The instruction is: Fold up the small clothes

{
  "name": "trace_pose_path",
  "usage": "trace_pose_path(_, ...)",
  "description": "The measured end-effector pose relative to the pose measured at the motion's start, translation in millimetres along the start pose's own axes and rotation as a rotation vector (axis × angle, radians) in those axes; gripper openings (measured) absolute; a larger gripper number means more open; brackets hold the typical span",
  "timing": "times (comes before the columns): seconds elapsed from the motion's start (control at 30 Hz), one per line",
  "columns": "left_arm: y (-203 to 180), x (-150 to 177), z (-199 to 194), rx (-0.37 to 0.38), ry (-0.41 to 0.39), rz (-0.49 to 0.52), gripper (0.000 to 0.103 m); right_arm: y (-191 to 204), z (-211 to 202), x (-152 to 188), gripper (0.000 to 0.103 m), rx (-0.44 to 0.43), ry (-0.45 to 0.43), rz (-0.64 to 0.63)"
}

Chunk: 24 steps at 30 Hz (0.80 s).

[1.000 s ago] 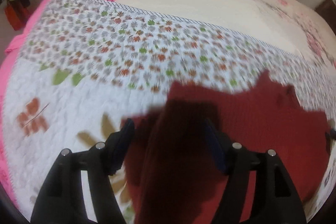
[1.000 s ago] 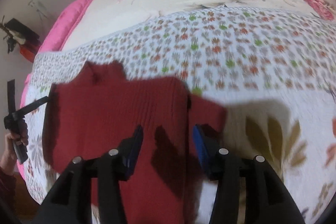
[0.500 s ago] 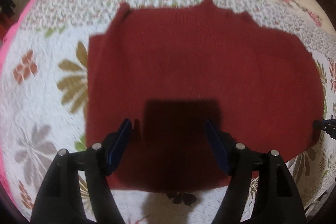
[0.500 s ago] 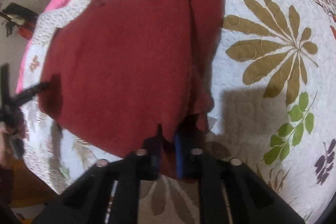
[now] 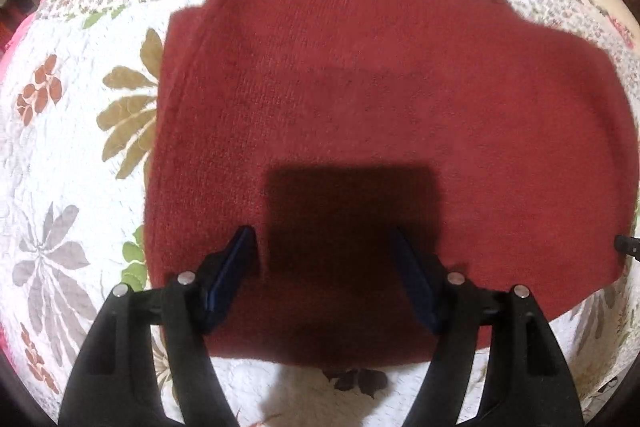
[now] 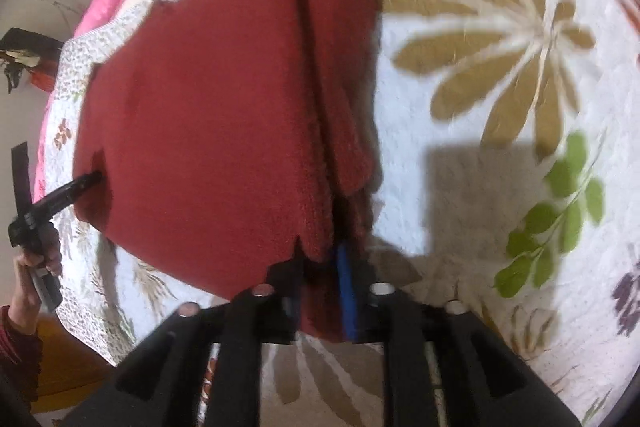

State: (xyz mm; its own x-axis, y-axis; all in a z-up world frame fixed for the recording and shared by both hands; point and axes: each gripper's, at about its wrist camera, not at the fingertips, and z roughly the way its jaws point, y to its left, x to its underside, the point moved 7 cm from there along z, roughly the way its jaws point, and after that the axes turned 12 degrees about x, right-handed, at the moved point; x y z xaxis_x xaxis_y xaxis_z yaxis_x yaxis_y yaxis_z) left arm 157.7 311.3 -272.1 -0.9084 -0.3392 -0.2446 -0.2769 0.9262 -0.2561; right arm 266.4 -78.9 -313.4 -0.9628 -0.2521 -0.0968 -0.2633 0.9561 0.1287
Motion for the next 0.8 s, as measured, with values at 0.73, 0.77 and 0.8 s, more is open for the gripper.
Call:
trace_pose_path(0.73, -27, -53, 11, 0.021, -0.115, 0.049, 0.071, 11, -4, -91, 0.014, 0.019, -0.103, -0.022)
trace_pose_path(0.77, -29, -54, 9, 0.011, -0.123, 0.063, 0.071, 10, -1, -91, 0.014, 0.028, -0.096, -0.022)
trace_pose_path(0.8, -30, -54, 7, 0.007, -0.127, 0.071, 0.071, 9, 5, -90, 0.014, 0.043, -0.088, -0.025)
